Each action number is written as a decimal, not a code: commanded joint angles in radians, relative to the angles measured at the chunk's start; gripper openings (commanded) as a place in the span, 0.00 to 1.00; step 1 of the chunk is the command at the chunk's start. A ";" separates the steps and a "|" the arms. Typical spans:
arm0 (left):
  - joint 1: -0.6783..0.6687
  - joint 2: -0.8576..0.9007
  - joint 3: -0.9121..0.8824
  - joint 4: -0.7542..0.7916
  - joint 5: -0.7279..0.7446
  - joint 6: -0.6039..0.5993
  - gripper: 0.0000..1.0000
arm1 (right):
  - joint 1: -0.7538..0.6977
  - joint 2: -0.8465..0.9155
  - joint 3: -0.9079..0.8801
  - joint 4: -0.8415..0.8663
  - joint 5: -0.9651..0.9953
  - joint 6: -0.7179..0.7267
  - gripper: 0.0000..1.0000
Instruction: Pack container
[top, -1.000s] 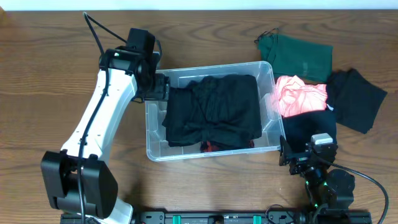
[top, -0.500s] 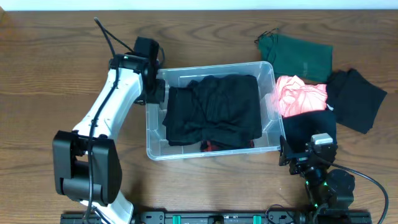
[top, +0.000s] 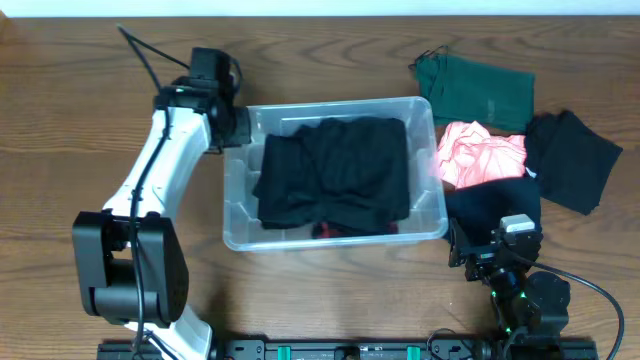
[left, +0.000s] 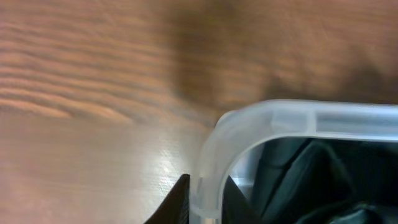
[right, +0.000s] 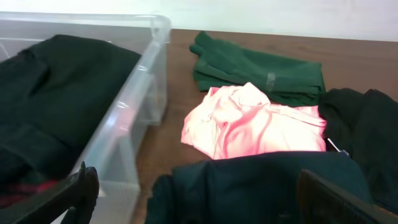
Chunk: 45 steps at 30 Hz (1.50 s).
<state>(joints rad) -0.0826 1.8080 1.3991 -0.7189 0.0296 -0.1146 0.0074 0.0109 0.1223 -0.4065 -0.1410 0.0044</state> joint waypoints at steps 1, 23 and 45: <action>0.042 0.016 0.005 0.040 0.012 0.039 0.14 | -0.006 -0.004 -0.002 -0.003 0.002 0.002 0.99; 0.048 0.037 0.016 0.145 0.037 0.053 0.70 | -0.006 -0.004 -0.002 -0.003 0.002 0.002 0.99; 0.173 -0.420 0.159 -0.277 0.037 -0.021 0.98 | -0.006 -0.004 -0.002 0.008 0.002 0.003 0.99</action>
<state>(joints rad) 0.0765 1.4303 1.5455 -0.9718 0.0711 -0.1192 0.0074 0.0109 0.1223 -0.4053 -0.1410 0.0044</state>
